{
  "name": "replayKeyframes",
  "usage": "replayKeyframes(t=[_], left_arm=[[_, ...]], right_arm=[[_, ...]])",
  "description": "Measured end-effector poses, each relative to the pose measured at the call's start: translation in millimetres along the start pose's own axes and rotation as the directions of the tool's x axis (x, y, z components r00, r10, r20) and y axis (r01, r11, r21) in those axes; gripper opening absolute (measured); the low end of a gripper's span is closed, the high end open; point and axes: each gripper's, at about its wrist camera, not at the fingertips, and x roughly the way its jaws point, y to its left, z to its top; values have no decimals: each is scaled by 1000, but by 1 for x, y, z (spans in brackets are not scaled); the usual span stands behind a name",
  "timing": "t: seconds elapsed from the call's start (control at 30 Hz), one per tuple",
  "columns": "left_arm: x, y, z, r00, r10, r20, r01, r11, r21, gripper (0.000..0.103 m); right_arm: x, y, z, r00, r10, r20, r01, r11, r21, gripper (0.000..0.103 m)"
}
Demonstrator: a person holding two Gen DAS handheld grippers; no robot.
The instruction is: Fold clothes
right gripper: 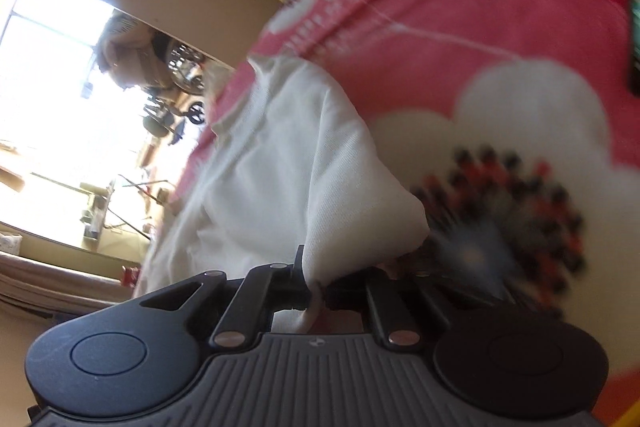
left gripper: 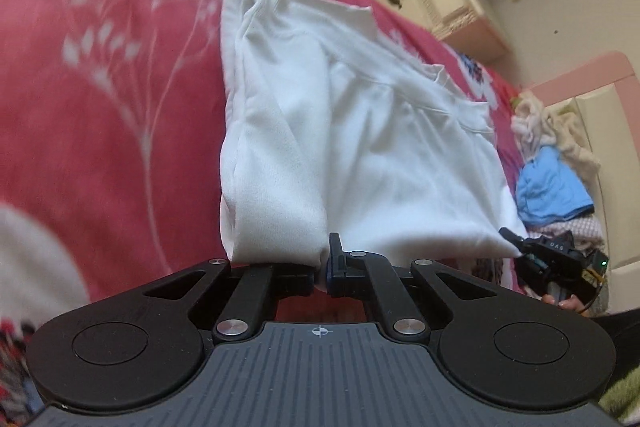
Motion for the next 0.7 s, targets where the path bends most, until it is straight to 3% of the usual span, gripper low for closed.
replayKeyframes(t=[0.2, 0.37, 0.43, 0.57, 0.7], left_arm=[[21, 6, -5, 998, 40, -58, -41, 999, -6, 6], [24, 10, -7, 986, 65, -152, -72, 997, -38, 35], [19, 8, -5, 973, 100, -209, -101, 995, 5, 45], [-13, 2, 10, 968, 198, -154, -185, 978, 97, 47], [-45, -2, 27, 960, 270, -68, -257, 953, 161, 52]], right_arm=[[15, -15, -7, 998, -58, -26, 59, 998, 10, 11], [9, -19, -14, 994, -89, -58, 86, 994, -62, 32], [-2, -16, -17, 991, -122, -61, 114, 986, -118, 41], [-29, -9, -23, 974, -225, -39, 207, 942, -263, 43], [-60, 2, -16, 953, -288, 92, 301, 875, -379, 44]])
